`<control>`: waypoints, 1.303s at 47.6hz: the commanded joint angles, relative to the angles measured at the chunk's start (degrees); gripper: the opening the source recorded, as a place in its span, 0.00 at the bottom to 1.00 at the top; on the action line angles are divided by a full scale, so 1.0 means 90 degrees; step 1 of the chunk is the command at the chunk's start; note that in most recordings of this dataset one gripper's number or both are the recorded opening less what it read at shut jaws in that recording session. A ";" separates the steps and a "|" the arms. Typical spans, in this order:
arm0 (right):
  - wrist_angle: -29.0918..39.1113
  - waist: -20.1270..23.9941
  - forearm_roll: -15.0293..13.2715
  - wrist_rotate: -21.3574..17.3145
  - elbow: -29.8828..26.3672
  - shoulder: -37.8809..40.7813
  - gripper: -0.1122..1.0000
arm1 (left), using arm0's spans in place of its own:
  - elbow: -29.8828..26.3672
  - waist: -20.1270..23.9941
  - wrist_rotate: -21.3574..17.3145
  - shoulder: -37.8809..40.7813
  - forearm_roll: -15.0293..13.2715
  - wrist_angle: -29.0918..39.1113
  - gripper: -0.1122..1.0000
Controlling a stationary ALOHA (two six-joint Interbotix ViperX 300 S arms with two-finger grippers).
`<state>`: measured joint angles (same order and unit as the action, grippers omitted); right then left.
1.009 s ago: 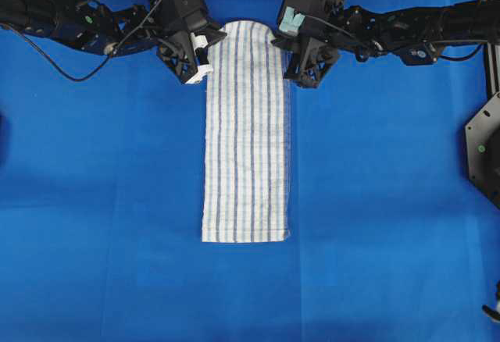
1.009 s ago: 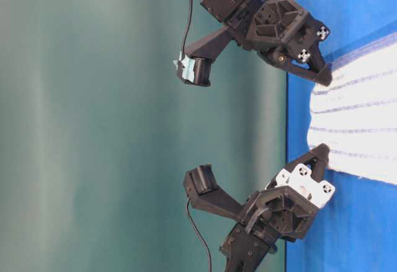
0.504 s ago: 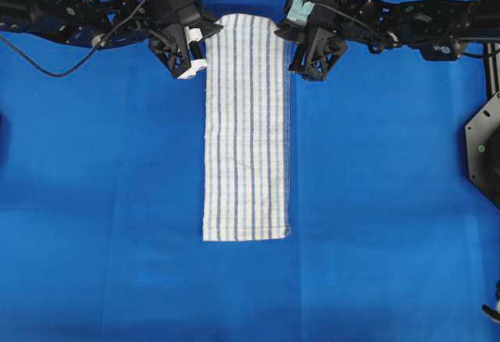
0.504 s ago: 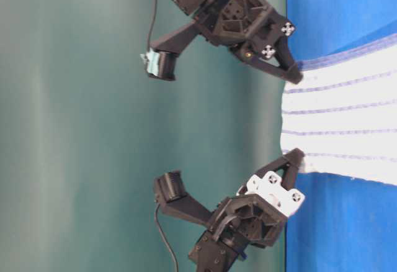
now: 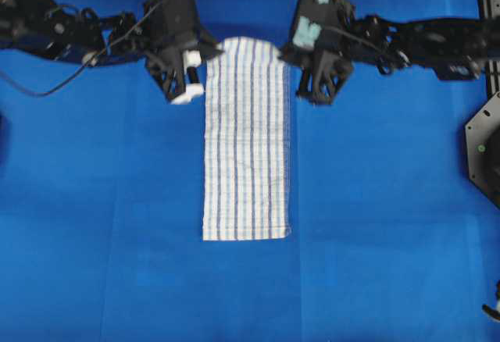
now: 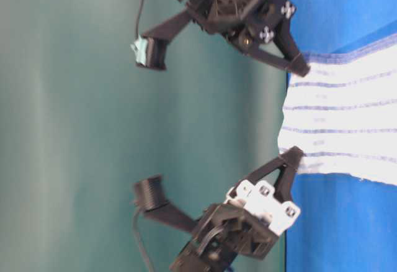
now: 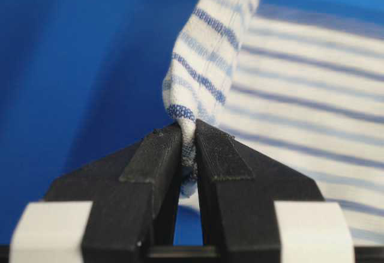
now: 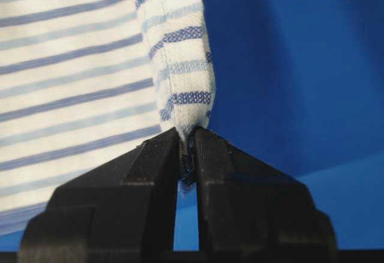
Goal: Fold the blue towel.
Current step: 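Pull the top corners down toward the bottom end, folding the strip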
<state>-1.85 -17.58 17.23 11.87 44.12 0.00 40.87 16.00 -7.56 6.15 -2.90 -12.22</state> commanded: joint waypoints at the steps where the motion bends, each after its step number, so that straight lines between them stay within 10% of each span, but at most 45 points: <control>1: -0.0049 0.0352 0.0137 -0.0098 0.0078 -0.0342 0.40 | 0.0039 -0.0391 0.0020 -0.0420 -0.0020 -0.0020 0.14; 30: -0.0371 0.2578 0.0771 -0.1094 0.0469 -0.0615 0.40 | 0.0264 -0.2852 0.1445 -0.0508 -0.0059 -0.0195 0.14; 62: -0.0820 0.3438 0.1582 -0.1094 0.0361 -0.0098 0.40 | 0.0264 -0.3438 0.1699 0.0049 -0.0078 -0.0479 0.14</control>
<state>-8.44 12.83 30.94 1.93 48.25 -0.79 43.59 -14.15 7.65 7.21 -3.52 -16.17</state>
